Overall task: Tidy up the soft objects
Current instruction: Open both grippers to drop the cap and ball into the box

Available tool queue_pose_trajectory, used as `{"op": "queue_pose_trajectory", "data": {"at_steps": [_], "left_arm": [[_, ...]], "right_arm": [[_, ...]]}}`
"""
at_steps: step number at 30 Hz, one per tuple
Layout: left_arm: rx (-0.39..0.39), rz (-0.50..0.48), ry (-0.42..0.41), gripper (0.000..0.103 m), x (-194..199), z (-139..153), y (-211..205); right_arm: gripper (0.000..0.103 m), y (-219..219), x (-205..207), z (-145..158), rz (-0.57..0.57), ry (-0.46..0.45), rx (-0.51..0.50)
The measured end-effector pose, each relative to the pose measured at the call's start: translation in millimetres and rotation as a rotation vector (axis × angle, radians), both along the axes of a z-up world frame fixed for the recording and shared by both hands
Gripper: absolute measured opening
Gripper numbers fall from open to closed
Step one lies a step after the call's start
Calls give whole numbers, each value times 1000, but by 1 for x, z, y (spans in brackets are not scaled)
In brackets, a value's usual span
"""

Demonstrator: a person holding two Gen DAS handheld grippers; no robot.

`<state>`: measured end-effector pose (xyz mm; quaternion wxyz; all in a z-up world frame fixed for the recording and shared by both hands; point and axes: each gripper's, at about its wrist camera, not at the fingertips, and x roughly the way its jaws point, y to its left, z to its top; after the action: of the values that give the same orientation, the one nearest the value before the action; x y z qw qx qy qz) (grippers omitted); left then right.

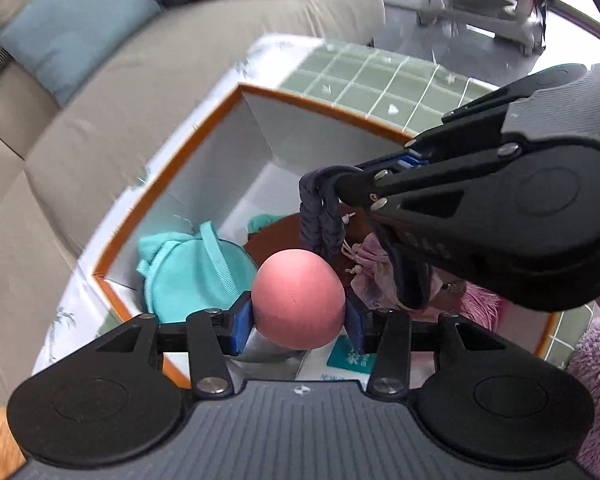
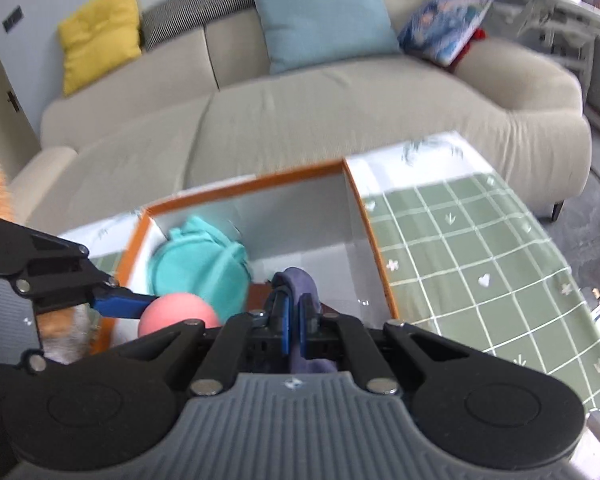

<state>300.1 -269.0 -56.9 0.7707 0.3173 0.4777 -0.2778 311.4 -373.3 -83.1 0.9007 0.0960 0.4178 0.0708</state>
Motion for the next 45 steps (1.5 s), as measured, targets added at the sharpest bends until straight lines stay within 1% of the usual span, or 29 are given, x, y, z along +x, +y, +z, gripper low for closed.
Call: {"op": "queue_pose_trajectory", "data": {"at_steps": [3,7,11,13,16,18,19,23,26,27,28,30,33,40,43,45], "left_arm": [[34,-11,48,53,13,-6,-6],[76,-7,76,53,26,-16,-15],[66,22,109,53,38,-23,-19],[73,28,124,54,41,-26,-20],[87,32,141,54,42,-31,-19],[84,33,143,56,42,-31,-18],[80,39,146,60,42,-30,-17],[62,69,152,63,46,-28,-15],[57,69,139,66,44,-25,-14],[57,69,138,68,45,-23,-15],[54,69,136,72,46,-23,-16],[47,64,135,74,45,-18,-15],[45,59,128,74,41,-13,-13],[36,52,104,74,28,3,-7],[33,40,93,74,23,8,-6],[28,34,86,74,17,13,-6]], "right_arm": [[2,-2,19,-9,62,43,-6],[2,-3,38,-16,128,76,-33],[2,-3,52,-24,149,75,-51],[2,-1,56,-25,164,70,-79],[2,-1,58,-25,174,65,-86],[6,-1,56,-24,184,64,-79],[6,-1,55,-23,187,62,-78],[11,-1,53,-23,194,58,-76],[21,-2,52,-22,189,56,-58],[24,-1,51,-21,191,57,-60],[26,-1,51,-21,192,57,-66],[28,-1,50,-19,191,59,-71],[34,-3,48,-16,182,65,-63],[34,-2,38,-3,198,55,-78],[38,-1,33,4,204,55,-89],[38,0,28,8,203,50,-101]]}}
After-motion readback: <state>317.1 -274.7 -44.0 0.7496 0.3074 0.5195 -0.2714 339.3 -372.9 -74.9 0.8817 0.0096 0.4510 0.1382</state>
